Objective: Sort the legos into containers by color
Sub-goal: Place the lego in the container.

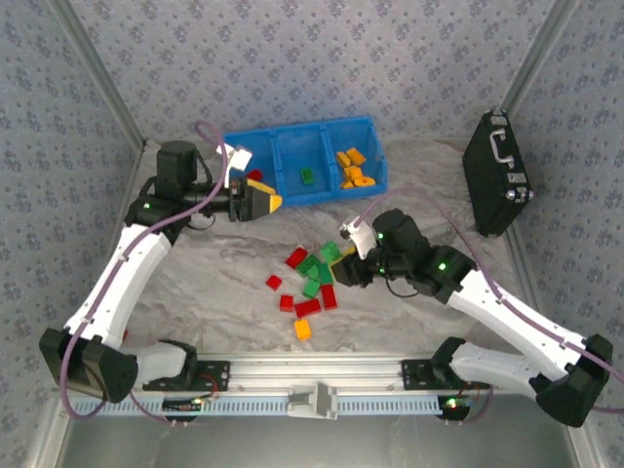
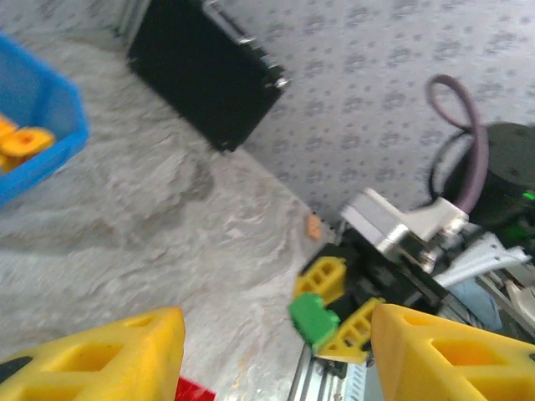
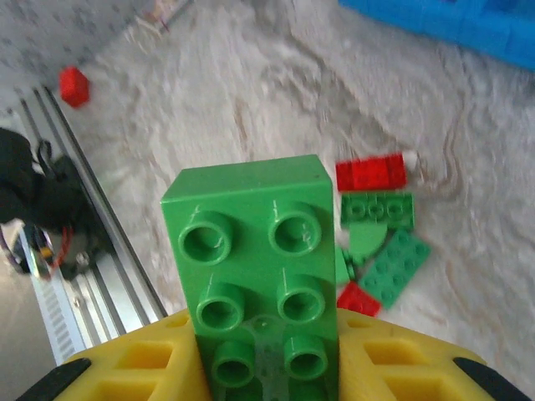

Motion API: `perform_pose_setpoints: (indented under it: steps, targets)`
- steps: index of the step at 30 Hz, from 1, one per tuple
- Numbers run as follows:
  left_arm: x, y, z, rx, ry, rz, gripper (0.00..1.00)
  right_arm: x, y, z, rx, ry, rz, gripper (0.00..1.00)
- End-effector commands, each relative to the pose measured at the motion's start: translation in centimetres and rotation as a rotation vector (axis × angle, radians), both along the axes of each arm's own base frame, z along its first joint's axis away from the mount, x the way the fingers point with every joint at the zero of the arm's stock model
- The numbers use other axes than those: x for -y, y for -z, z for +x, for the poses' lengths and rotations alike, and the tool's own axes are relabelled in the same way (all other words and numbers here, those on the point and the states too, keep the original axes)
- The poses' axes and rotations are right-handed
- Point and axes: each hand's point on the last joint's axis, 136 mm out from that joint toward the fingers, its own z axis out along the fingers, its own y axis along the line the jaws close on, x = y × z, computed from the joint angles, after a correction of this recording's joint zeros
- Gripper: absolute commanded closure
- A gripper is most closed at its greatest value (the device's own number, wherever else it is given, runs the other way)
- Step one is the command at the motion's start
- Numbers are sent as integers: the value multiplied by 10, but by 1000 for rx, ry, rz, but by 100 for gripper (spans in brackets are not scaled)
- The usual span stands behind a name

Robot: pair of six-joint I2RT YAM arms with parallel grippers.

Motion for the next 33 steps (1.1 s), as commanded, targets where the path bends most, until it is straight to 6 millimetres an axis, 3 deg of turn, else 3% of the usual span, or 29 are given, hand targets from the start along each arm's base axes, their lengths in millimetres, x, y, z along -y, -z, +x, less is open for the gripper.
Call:
perform_pose_setpoints:
  steps: [1, 6, 14, 26, 29, 30, 33]
  targets:
    - [13, -32, -19, 92, 99, -101, 39, -27, -50, 15, 97, -68, 193, 65]
    - [25, -43, -25, 127, 121, -129, 39, -53, -88, 31, 175, -116, 327, 65]
    - [30, -46, -33, 148, 151, -139, 39, -69, -141, 43, 225, -181, 522, 65]
    - [30, -41, -33, 164, 152, -116, 34, -89, -168, 31, 203, -313, 621, 66]
    - [28, -39, -31, 173, 131, -94, 30, -92, -168, 25, 201, -336, 619, 65]
    - [26, -39, -30, 186, 121, -85, 29, -92, -180, 22, 222, -349, 632, 65]
    - [23, -40, -26, 203, 95, -77, 22, -92, -184, 15, 226, -370, 628, 66]
